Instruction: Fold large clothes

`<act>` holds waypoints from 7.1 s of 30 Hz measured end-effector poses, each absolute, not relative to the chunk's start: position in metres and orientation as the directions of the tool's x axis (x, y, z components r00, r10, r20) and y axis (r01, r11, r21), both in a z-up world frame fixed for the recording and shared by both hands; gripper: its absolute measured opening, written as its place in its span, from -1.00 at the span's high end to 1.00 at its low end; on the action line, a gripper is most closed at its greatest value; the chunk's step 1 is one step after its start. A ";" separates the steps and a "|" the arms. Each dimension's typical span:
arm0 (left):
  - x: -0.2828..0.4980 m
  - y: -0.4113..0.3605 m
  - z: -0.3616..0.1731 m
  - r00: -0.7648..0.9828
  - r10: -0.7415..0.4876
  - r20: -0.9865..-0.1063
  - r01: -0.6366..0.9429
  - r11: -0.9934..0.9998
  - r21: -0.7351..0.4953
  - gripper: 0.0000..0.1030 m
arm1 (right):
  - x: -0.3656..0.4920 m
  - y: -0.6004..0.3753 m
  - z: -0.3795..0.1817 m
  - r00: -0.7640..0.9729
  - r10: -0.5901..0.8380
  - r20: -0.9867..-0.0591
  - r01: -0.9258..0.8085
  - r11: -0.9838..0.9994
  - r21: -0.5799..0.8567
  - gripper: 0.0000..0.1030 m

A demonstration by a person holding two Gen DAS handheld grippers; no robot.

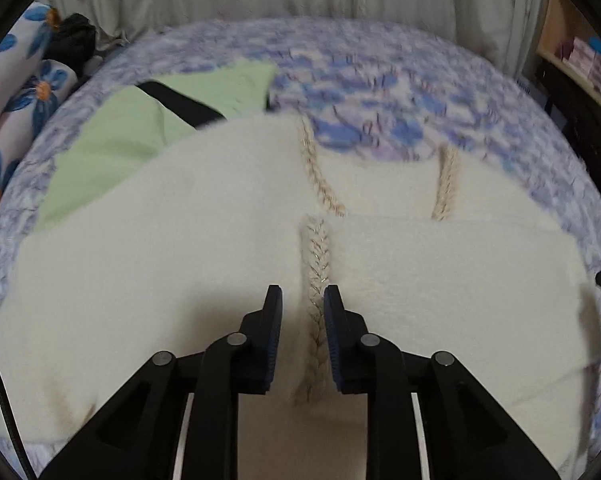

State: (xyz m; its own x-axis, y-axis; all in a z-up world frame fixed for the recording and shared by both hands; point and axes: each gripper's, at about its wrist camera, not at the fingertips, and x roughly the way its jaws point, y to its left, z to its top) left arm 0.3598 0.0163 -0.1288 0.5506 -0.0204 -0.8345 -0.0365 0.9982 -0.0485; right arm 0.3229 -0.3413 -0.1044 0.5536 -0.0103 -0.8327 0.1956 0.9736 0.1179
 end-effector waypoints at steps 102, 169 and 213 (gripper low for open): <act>0.047 0.194 -0.089 0.545 -0.053 -0.837 -0.197 0.962 -0.188 -0.51 | 0.096 -0.034 -0.066 0.485 0.255 -0.837 -0.192 0.964 0.183 0.10; 0.210 0.030 -0.096 0.660 -0.145 -0.737 0.188 0.982 -0.024 -0.59 | 0.175 -0.139 -0.133 0.488 0.257 -0.834 0.067 0.942 0.329 0.10; 0.160 0.174 -0.079 0.681 0.067 -0.729 -0.191 0.978 -0.089 -0.60 | 0.285 -0.093 -0.025 0.638 0.295 -0.711 -0.220 0.955 0.199 0.75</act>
